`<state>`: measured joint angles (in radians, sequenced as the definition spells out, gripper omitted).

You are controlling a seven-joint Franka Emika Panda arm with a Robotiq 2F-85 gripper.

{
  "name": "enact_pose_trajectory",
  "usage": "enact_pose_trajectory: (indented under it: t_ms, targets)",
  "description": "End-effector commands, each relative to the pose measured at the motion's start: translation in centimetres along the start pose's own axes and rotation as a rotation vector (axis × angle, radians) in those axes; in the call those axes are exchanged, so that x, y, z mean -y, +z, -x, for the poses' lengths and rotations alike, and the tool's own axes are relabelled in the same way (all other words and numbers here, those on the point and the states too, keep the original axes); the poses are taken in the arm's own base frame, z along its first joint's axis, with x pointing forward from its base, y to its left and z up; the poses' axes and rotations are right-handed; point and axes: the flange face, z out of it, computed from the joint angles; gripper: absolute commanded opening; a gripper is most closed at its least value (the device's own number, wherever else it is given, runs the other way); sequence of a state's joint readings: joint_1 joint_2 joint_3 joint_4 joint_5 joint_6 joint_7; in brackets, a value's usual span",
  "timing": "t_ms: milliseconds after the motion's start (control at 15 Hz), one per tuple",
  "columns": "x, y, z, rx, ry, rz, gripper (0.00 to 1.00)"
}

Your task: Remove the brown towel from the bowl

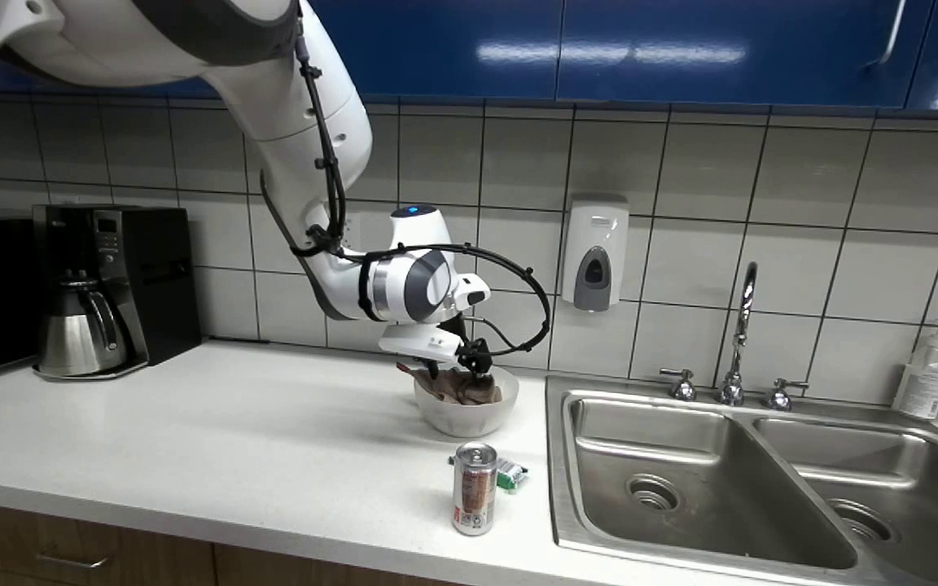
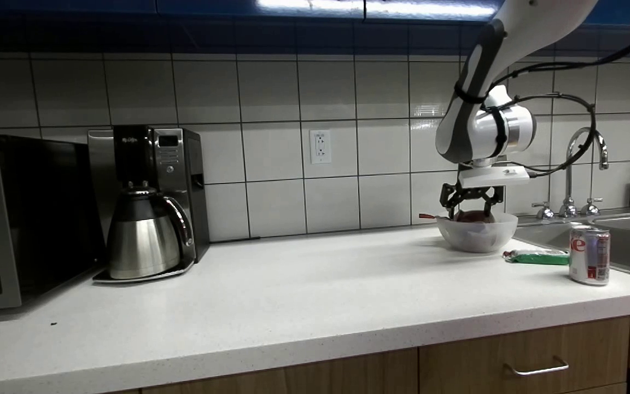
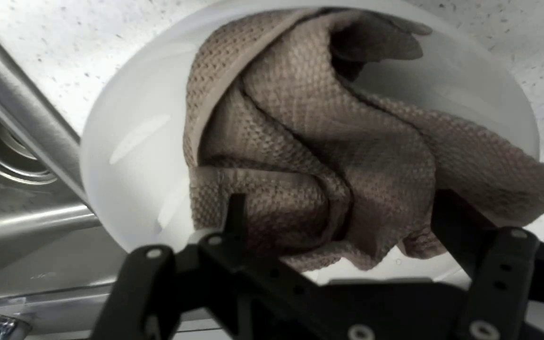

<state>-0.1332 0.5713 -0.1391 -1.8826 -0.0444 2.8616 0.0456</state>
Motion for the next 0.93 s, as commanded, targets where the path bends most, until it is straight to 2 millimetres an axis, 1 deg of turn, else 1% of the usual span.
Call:
enact_pose_trajectory:
  t_ms: [0, 200, 467, 733, 800, 867]
  targets:
    - [0.4, 1.6, -1.7, 0.018, 0.018, -0.001, 1.00]
    - [0.0, 2.6, -1.8, 0.029, 0.017, 0.010, 1.00]
    - [-1.1, 4.0, -1.4, 0.059, 0.025, 0.028, 1.00]
    - [-2.2, 4.7, -1.0, 0.078, 0.034, 0.043, 1.00]
    - [-2.3, 4.8, -1.0, 0.079, 0.033, 0.045, 0.75]
    - [-2.3, 4.8, -1.0, 0.079, 0.033, 0.044, 0.74]
